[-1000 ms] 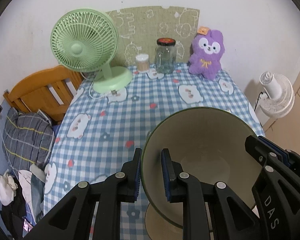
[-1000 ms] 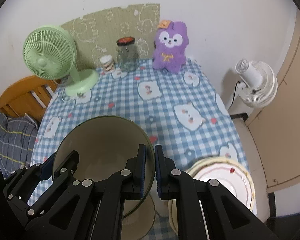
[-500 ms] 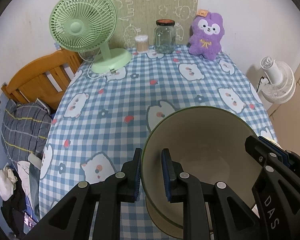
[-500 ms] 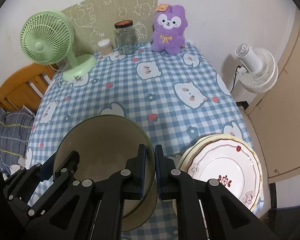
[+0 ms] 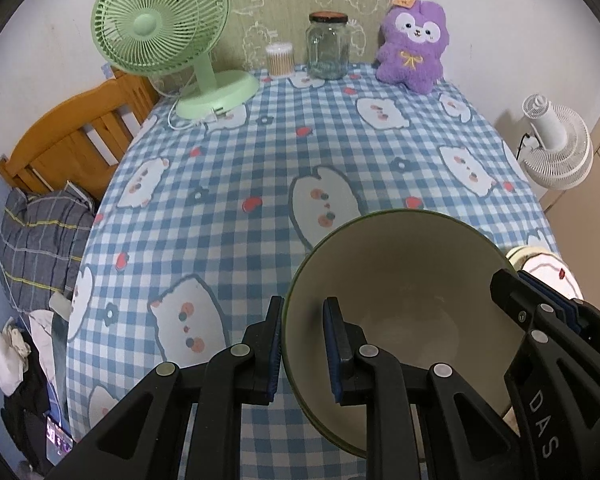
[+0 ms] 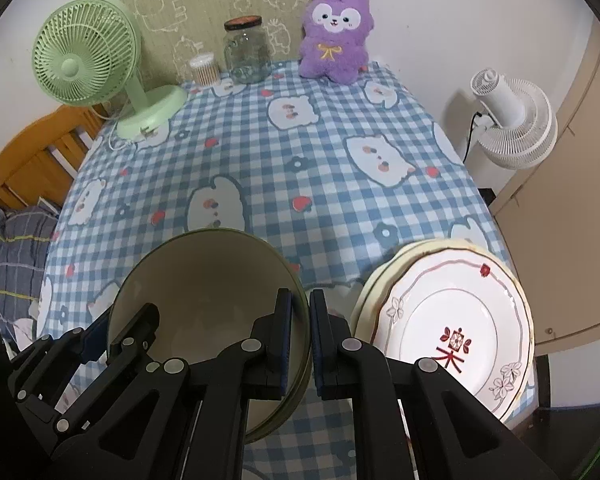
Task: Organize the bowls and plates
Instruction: 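Carry the cream bowl with both grippers toward the plate stack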
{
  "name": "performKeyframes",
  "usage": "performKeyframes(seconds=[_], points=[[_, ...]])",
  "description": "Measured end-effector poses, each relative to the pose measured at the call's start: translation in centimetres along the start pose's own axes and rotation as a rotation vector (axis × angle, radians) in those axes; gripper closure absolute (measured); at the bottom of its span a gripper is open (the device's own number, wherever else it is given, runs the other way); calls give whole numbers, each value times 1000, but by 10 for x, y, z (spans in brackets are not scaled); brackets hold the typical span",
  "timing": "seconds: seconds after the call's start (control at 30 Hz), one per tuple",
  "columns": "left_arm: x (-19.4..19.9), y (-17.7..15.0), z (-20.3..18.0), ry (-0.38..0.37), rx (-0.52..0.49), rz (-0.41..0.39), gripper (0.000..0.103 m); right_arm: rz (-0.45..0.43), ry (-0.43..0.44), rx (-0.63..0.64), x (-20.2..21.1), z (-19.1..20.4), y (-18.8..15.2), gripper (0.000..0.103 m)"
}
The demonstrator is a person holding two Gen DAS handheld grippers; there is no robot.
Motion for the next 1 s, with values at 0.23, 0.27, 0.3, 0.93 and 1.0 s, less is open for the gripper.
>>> performKeyframes(seconds=[0.23,0.27,0.3,0.93,1.0], points=[[-7,-7,0,-3,-5,25,87,15,0,0,-7,-1,-7,91],[-8,-8,0,-3,-6,27,87,14,0,1,-7,-1,-8,91],[-8,-9,-1,-1,-11,20,87,13,1,1,-7,-1,-9,91],[-8,-16,-4,-39,5,35,65,49,32,19,-6,-1,-14,89],[-7,-17,-4,-41,2,37,59,57,24,26,-6,-1,-15,87]])
Point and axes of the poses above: each gripper's, at about its wrist camera, not at the fingertips, and x roughly against the way its jaws point, z to its left, y to its top, the point moved 2 cm from there along -x, roughly the way its jaws point, and after that the axes turned 7 degrees about -y, right-handed, at the moved point
